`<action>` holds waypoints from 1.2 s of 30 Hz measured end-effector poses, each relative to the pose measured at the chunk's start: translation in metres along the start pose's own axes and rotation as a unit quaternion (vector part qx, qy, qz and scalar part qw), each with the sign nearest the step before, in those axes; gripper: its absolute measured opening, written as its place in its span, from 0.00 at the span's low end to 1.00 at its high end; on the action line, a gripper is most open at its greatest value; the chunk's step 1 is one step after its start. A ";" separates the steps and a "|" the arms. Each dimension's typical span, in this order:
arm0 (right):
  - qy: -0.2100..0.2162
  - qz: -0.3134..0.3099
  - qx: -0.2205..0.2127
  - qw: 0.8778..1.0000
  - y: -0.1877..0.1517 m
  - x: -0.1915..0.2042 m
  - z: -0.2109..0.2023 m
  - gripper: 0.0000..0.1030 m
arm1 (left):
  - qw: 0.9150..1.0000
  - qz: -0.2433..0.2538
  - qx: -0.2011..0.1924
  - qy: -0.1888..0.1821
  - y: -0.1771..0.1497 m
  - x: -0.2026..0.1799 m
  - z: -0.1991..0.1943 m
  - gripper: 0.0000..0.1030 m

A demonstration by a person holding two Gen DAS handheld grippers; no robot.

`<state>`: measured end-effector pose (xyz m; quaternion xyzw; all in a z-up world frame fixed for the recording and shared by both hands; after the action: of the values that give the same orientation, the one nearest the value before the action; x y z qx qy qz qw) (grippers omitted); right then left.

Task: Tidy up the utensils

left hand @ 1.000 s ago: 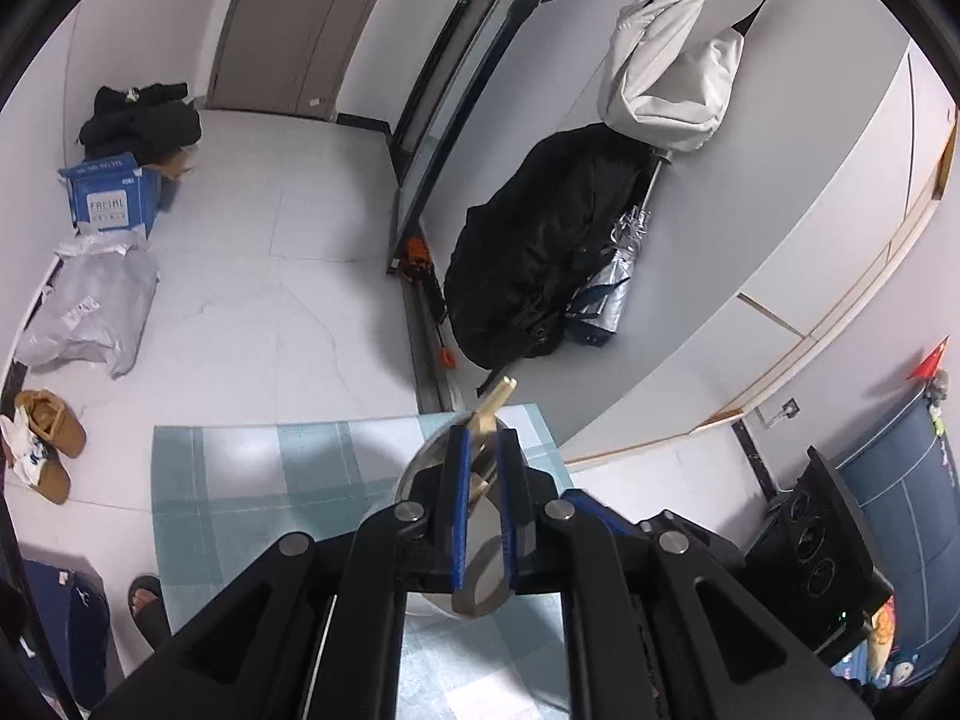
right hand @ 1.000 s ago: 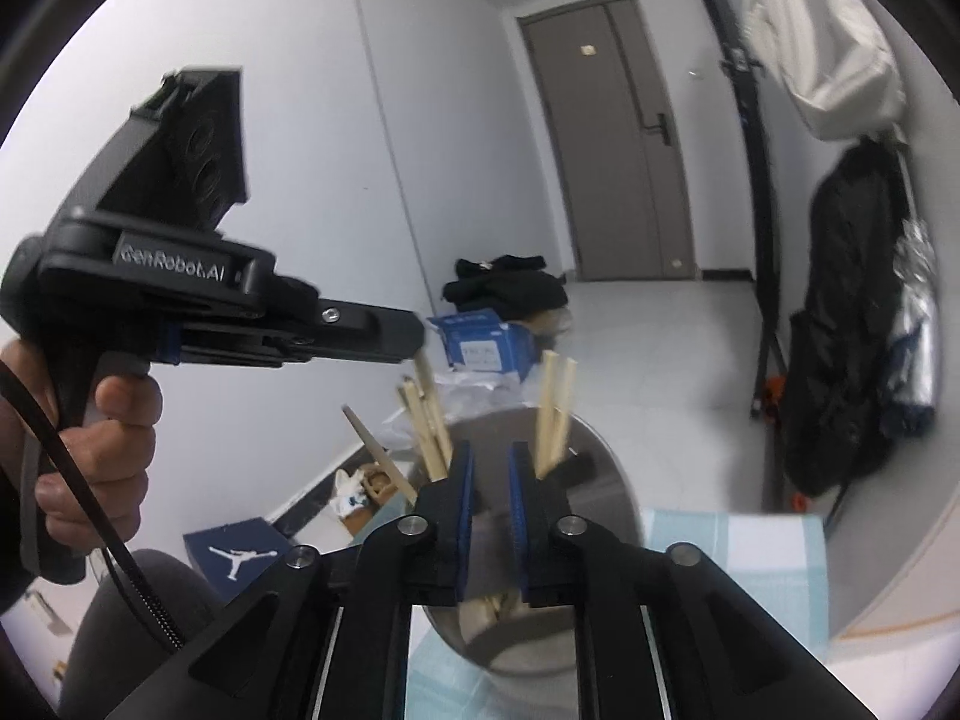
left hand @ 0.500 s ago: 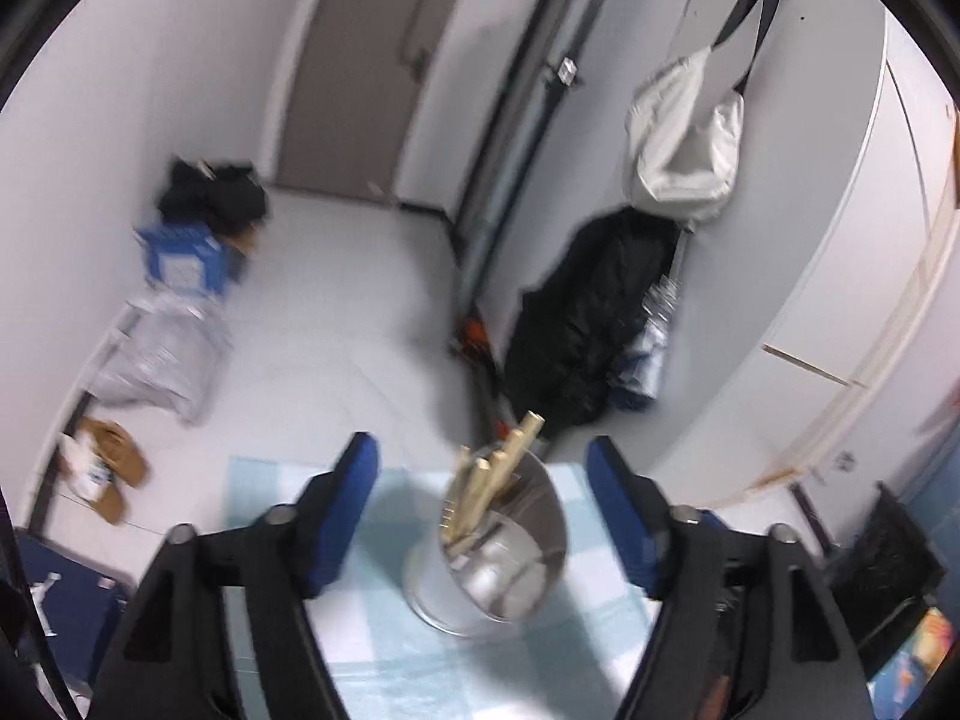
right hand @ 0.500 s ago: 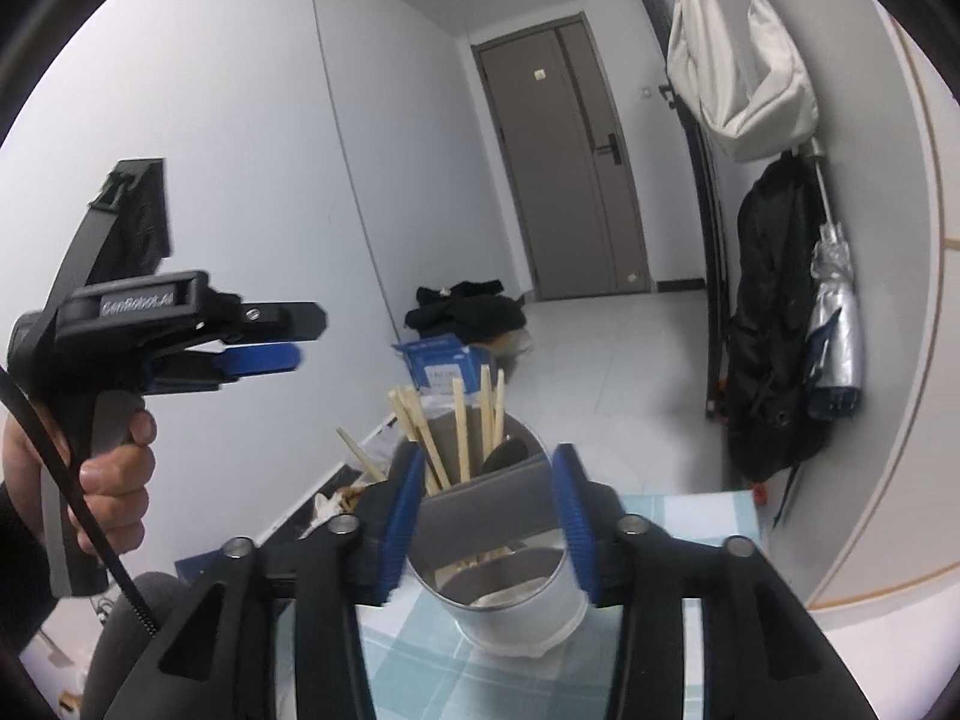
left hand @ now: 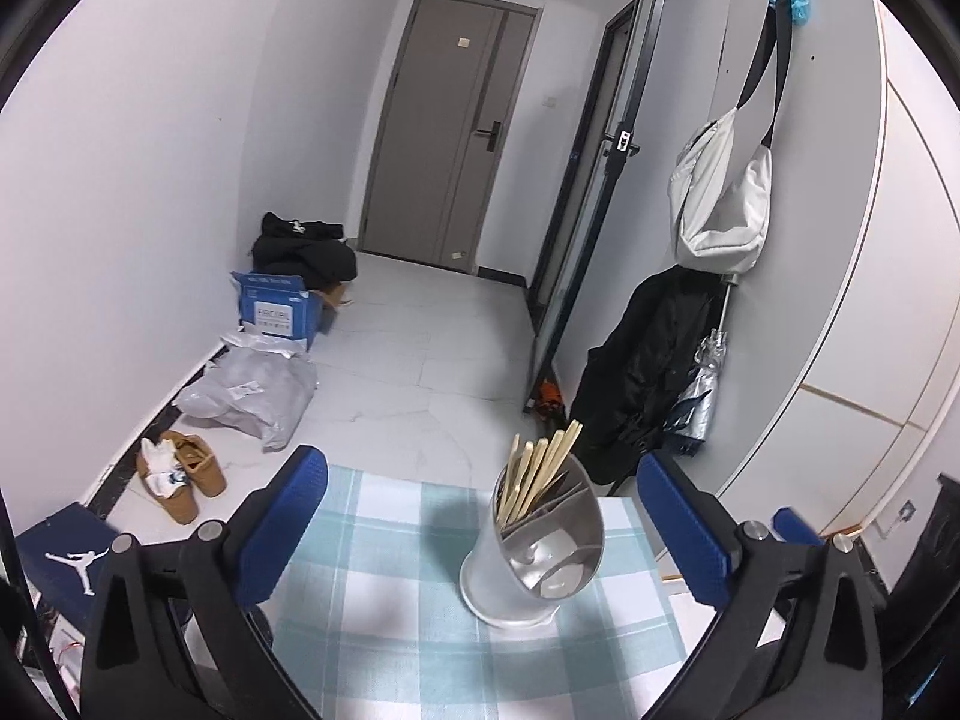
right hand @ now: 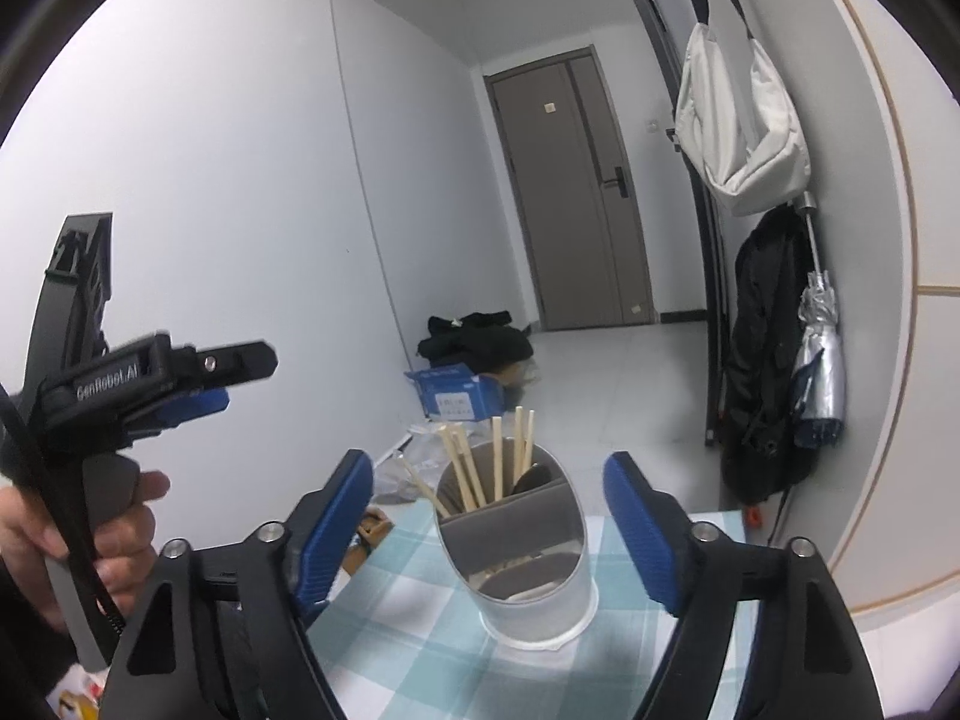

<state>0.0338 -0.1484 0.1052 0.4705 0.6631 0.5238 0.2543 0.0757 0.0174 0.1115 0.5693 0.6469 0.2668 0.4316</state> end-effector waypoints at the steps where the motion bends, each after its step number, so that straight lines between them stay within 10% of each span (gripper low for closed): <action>1: -0.002 0.001 -0.002 1.000 0.000 0.000 -0.004 0.84 | 1.000 0.001 0.000 0.002 -0.002 0.000 -0.001 0.99; 36: -0.028 0.003 -0.003 1.000 -0.009 0.004 -0.019 1.00 | 0.999 0.007 -0.002 0.032 -0.026 -0.001 -0.020 0.99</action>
<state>0.0136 -0.1538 0.1036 0.4858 0.6527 0.5135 0.2726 0.0449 0.0144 0.0996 0.5642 0.6558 0.2895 0.4096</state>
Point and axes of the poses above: each gripper's, at about its wrist camera, not at the fingertips, and z roughly the way its jaws point, x to its left, y to its top, the point moved 1 cm from there along z, roughly the way its jaws point, and after that the axes turned 1 degree about x, right-handed, at the moved point
